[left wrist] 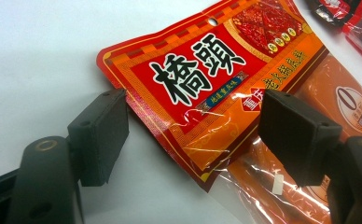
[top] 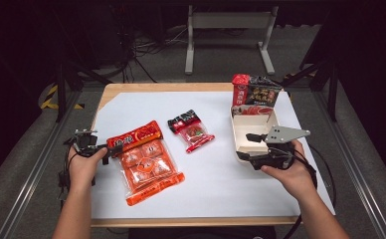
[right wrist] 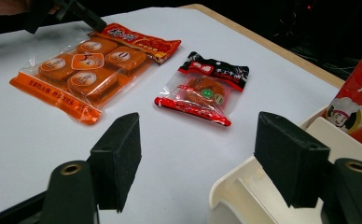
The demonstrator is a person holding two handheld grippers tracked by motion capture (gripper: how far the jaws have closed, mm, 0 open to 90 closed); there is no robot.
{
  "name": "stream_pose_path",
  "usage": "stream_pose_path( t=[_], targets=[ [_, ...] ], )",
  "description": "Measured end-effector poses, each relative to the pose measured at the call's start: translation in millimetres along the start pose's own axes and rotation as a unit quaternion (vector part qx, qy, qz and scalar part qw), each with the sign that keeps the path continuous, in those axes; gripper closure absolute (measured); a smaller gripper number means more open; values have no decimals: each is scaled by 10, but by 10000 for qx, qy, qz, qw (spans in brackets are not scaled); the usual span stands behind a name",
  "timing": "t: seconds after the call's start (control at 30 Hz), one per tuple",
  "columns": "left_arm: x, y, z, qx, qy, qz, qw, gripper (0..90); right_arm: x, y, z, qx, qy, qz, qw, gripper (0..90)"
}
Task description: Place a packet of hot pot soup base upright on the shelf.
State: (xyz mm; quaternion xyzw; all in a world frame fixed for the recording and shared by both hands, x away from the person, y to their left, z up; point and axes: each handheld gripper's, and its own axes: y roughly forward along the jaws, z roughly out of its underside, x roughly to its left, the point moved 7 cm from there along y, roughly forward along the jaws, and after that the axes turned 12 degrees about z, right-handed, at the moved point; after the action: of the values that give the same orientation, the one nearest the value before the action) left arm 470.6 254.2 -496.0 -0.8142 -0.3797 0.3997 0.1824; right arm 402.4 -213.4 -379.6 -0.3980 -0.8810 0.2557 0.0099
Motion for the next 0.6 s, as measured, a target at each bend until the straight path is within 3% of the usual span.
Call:
stream_pose_path(
  t=[0.27, 0.4, 0.47, 0.6],
  targets=[
    [-18, -12, -7, -95, -102, 168, 9998, 256, 1, 6, 5, 19, -21, 21, 10000, 321],
    [-31, -50, 19, -22, -308, 128, 9994, 283, 4, 7, 7, 30, -54, 37, 10000, 321],
    [-26, -70, 31, 112, -309, -3, 9995, 296, 4, 10, 11, 45, -70, 50, 10000, 319],
    [-58, -67, 50, 282, -388, -39, 9988, 324, 14, 20, 16, 63, -105, 43, 9999, 316]
  ],
)
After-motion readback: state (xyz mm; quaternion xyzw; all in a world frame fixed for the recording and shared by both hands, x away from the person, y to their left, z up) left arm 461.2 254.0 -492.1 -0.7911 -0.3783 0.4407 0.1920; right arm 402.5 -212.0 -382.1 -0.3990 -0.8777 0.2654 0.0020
